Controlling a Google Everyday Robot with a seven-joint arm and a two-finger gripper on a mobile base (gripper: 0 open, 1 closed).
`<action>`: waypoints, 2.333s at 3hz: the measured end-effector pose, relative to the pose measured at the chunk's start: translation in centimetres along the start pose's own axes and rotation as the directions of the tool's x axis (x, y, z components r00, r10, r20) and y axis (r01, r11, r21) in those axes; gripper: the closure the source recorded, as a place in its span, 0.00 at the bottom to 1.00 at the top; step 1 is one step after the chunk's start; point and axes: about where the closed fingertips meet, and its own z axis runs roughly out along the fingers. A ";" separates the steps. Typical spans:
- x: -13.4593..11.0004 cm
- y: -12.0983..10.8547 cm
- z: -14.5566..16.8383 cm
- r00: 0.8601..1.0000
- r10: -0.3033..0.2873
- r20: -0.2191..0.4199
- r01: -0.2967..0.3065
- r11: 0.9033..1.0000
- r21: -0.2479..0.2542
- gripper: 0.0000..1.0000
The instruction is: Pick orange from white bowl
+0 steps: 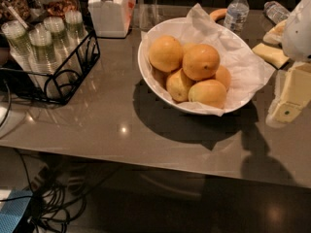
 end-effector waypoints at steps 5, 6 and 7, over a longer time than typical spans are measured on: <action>-6.4 -5.2 2.4 0.968 0.077 0.237 -0.063 0.996 -0.065 0.00; -6.5 -5.3 2.3 0.967 0.079 0.243 -0.065 0.996 -0.064 0.00; -8.0 -5.5 4.1 0.954 0.080 0.288 -0.049 0.992 -0.114 0.00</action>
Offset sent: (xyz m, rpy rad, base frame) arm 0.0354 0.0312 -0.0191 -0.0325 0.0924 0.0469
